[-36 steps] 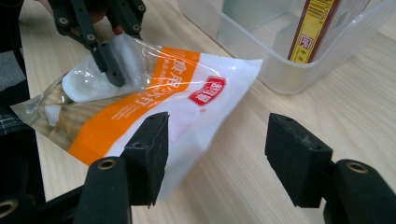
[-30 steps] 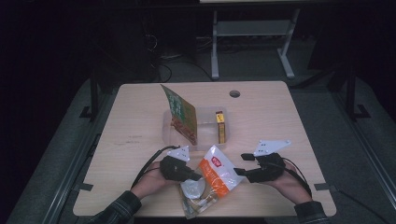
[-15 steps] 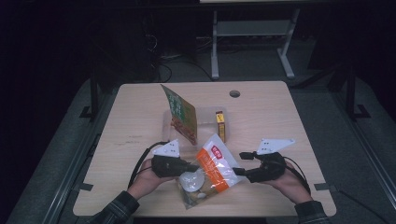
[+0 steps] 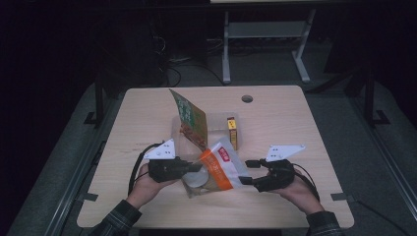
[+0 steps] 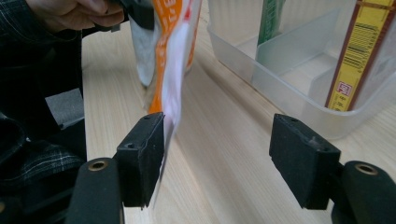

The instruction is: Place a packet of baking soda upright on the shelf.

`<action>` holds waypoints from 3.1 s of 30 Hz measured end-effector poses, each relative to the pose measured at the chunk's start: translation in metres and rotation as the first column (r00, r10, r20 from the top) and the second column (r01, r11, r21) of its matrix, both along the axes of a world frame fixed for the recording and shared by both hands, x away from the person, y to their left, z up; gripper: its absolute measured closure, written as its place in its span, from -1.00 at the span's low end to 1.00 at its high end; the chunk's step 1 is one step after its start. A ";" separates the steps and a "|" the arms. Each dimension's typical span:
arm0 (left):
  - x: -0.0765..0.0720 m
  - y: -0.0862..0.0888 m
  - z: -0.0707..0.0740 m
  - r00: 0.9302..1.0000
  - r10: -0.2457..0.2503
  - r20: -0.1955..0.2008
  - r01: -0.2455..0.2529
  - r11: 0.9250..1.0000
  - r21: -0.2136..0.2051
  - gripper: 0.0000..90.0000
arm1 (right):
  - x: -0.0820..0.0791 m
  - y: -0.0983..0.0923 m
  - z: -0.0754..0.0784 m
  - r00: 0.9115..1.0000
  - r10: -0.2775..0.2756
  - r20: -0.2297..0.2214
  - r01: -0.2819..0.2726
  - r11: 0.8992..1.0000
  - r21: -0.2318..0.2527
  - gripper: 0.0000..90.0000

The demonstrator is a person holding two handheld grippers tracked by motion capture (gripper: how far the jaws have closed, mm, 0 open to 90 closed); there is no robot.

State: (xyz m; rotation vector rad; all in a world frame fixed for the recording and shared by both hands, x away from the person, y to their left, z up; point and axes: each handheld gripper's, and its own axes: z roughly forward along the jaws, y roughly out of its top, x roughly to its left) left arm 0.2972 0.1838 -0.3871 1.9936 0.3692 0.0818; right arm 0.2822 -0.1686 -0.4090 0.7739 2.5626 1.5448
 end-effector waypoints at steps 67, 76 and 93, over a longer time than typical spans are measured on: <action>0.005 0.009 -0.011 0.993 0.111 0.023 -0.112 0.992 0.050 -0.02 | -0.003 0.034 0.042 0.987 0.124 0.105 -0.140 0.977 0.161 1.00; -0.002 0.027 -0.017 0.994 0.113 0.005 -0.113 0.989 0.096 -0.22 | 0.004 0.025 0.052 0.987 0.090 0.134 -0.109 0.985 0.137 1.00; -0.012 0.044 -0.049 0.990 0.140 -0.019 -0.134 0.973 0.189 -0.40 | 0.028 0.018 0.067 0.987 0.042 0.153 -0.058 0.993 0.102 1.00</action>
